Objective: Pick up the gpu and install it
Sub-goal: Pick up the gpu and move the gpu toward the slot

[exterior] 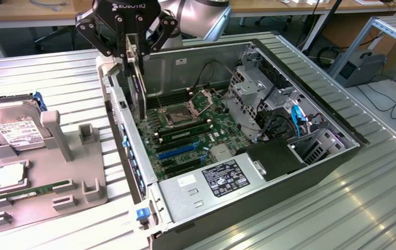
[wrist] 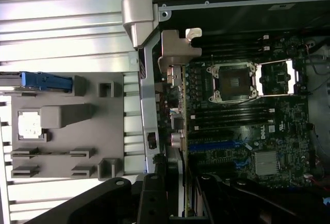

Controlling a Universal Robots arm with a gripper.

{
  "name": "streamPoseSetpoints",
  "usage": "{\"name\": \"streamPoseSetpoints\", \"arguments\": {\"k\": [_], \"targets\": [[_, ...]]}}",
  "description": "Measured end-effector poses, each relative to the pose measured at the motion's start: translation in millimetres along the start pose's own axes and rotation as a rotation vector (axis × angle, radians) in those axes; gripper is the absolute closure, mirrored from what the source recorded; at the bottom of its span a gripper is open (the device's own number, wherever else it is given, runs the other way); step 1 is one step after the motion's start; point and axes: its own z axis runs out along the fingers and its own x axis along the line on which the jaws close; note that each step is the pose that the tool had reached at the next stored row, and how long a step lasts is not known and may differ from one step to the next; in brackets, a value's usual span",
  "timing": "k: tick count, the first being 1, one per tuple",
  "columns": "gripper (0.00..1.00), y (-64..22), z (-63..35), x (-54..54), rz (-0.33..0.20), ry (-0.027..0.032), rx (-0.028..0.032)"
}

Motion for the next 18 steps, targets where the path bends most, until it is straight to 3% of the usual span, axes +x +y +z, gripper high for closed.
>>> {"name": "streamPoseSetpoints", "arguments": {"k": [18], "targets": [[0.73,0.8,0.3,-10.9,0.000,0.0000,0.0000]]}}
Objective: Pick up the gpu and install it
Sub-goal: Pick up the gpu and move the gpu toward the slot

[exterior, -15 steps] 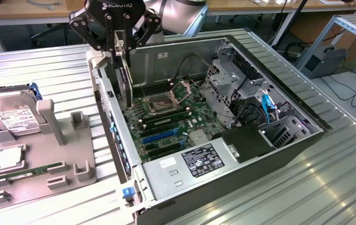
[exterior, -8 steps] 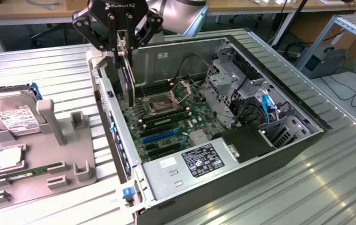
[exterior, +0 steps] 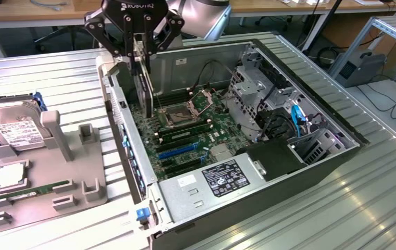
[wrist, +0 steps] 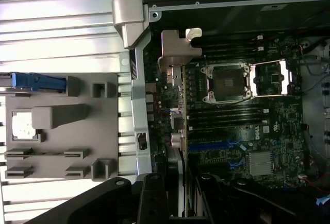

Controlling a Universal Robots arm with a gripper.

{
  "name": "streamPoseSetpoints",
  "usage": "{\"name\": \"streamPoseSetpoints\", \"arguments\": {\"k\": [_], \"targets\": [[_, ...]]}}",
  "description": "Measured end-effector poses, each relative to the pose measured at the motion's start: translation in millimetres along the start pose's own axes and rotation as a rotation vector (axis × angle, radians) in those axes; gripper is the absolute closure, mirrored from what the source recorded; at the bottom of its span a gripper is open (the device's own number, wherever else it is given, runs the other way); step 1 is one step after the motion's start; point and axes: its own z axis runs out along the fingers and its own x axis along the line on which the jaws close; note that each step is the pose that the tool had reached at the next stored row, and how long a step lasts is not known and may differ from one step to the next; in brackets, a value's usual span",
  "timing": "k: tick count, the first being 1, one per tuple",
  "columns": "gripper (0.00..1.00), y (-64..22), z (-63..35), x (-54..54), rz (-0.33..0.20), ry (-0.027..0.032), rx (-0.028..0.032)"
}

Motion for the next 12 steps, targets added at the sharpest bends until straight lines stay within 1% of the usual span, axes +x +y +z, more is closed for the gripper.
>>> {"name": "streamPoseSetpoints", "arguments": {"k": [12], "targets": [[0.73,0.4,0.1,-4.6,0.000,0.0000,0.0000]]}}
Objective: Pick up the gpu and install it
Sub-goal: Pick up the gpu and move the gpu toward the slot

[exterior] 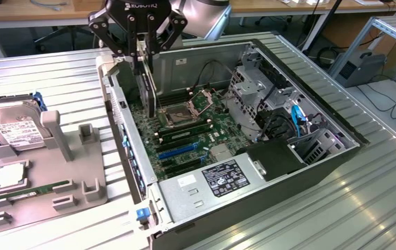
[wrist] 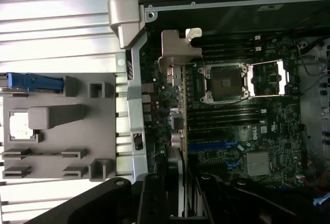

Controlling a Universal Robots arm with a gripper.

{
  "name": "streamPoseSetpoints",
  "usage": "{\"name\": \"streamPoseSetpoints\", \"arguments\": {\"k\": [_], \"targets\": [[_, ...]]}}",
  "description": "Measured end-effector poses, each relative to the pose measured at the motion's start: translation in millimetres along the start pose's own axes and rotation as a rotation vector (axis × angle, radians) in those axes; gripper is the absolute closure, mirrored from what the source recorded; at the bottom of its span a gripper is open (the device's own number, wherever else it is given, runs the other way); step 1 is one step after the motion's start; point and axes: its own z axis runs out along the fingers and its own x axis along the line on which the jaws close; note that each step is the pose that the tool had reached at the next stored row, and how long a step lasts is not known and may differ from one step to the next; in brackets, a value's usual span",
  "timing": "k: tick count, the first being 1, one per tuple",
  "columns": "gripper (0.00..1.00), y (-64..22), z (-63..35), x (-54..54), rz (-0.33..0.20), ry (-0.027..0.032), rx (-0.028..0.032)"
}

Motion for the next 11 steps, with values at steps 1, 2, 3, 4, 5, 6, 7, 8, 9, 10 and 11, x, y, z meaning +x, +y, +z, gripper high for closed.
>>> {"name": "streamPoseSetpoints", "arguments": {"k": [1,2,3,4,5,6,7,8,9,10,11], "targets": [[0.73,0.0,0.0,-0.3,0.000,0.0000,0.0000],[0.73,0.1,0.0,-0.7,0.000,0.0000,0.0000],[0.73,0.1,0.0,-1.1,0.000,0.0000,0.0000],[0.73,0.1,0.1,-1.5,0.000,0.0000,-0.0001],[0.73,0.1,0.1,-1.8,0.000,0.0000,0.0000],[0.73,0.2,0.1,-2.2,0.000,0.0000,0.0000],[0.73,0.2,0.1,-2.5,0.000,0.0000,0.0000],[0.73,0.2,0.1,-2.9,0.000,0.0000,0.0000],[0.73,0.3,0.1,-3.2,0.000,0.0000,0.0000],[0.73,0.3,0.1,-3.5,0.000,0.0000,-0.0001],[0.73,0.3,0.2,-3.8,0.000,-0.0001,-0.0001]]}}
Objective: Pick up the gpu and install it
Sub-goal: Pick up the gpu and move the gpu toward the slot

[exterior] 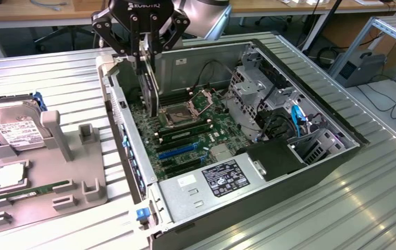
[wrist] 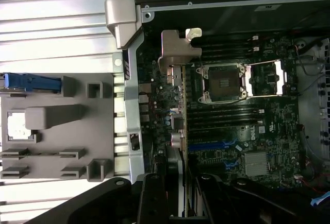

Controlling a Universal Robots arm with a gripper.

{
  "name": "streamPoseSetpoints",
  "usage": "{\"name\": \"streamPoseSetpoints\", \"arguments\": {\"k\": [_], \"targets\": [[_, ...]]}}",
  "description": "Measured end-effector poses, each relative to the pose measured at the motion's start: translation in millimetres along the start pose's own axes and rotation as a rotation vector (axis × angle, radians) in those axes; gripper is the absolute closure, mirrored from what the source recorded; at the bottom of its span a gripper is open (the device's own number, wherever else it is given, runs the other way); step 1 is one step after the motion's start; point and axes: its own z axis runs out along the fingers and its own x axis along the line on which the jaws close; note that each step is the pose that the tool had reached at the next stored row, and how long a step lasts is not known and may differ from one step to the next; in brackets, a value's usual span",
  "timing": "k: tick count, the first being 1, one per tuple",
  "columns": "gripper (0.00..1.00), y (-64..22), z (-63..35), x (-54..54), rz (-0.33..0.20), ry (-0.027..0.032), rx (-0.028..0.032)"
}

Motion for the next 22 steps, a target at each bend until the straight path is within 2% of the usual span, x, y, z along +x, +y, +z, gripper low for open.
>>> {"name": "streamPoseSetpoints", "arguments": {"k": [22], "targets": [[0.73,1.4,0.5,-18.4,0.000,0.0001,0.0000]]}}
